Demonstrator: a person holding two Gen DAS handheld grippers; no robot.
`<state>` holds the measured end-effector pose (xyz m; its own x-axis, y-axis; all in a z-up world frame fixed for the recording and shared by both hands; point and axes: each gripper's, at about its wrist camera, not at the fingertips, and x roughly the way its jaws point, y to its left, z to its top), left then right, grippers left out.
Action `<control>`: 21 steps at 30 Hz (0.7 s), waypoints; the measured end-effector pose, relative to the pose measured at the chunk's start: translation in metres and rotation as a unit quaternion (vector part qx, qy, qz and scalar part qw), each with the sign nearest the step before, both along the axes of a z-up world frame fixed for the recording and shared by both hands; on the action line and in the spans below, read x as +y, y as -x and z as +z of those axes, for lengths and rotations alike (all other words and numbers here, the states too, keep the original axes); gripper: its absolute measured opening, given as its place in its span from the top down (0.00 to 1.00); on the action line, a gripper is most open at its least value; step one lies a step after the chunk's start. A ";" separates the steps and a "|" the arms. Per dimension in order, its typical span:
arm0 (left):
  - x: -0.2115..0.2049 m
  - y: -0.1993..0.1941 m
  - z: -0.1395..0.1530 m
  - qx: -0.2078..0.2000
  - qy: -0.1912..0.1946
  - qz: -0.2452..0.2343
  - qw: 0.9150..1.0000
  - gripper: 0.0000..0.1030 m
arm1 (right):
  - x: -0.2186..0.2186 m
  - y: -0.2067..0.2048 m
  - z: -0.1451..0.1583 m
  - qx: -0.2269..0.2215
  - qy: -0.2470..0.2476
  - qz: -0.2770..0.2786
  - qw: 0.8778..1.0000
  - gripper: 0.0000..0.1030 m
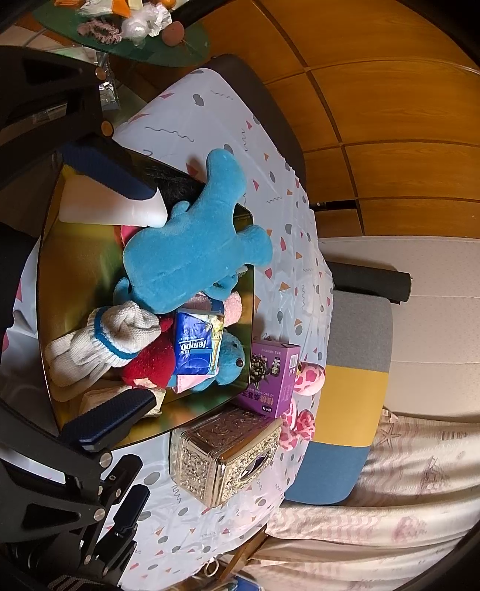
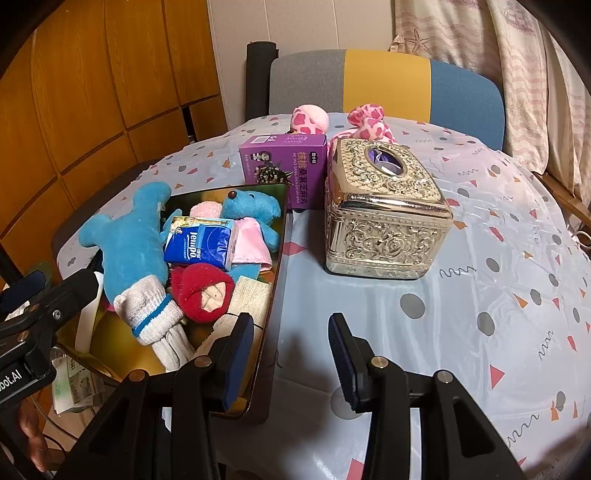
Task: Organize soft objects
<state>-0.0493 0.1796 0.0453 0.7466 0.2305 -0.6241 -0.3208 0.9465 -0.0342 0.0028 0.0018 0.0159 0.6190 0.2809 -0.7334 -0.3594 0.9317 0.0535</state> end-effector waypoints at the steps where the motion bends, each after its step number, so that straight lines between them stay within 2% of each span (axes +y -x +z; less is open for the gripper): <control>1: 0.000 0.000 0.000 0.000 -0.001 0.000 1.000 0.01 | 0.000 0.000 0.000 0.000 0.000 0.000 1.000 0.59; 15: 0.000 0.002 0.003 -0.007 0.006 0.001 1.000 0.01 | -0.001 0.003 0.000 0.000 0.003 0.000 1.000 0.59; 17: -0.003 0.006 0.005 -0.027 -0.003 -0.014 1.000 0.06 | -0.001 0.003 -0.001 0.001 0.005 -0.001 1.000 0.59; 21: -0.005 0.007 0.008 -0.033 -0.015 -0.013 0.999 0.08 | -0.001 0.002 -0.003 0.006 0.006 -0.003 1.000 0.59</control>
